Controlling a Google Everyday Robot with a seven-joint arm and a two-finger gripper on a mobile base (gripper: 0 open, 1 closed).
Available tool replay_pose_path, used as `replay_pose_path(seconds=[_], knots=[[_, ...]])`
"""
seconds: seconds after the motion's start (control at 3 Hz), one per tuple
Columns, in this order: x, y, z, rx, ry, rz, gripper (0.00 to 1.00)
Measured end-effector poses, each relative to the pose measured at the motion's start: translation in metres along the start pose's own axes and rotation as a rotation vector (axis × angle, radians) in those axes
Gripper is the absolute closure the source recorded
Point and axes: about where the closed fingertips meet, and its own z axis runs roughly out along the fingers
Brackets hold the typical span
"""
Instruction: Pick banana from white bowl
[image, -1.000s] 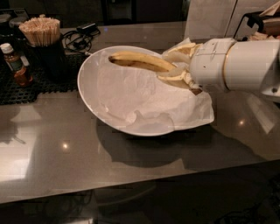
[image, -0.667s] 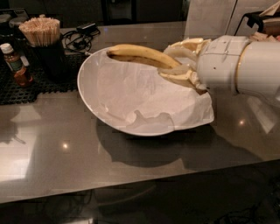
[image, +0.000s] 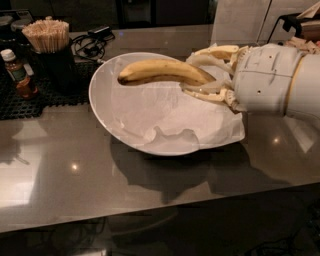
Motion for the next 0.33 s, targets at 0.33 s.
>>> replay_pose_path(seconds=[0.33], knots=[[-0.0034, 0.0008, 0.0015, -0.004, 0.000, -0.012, 1.00]])
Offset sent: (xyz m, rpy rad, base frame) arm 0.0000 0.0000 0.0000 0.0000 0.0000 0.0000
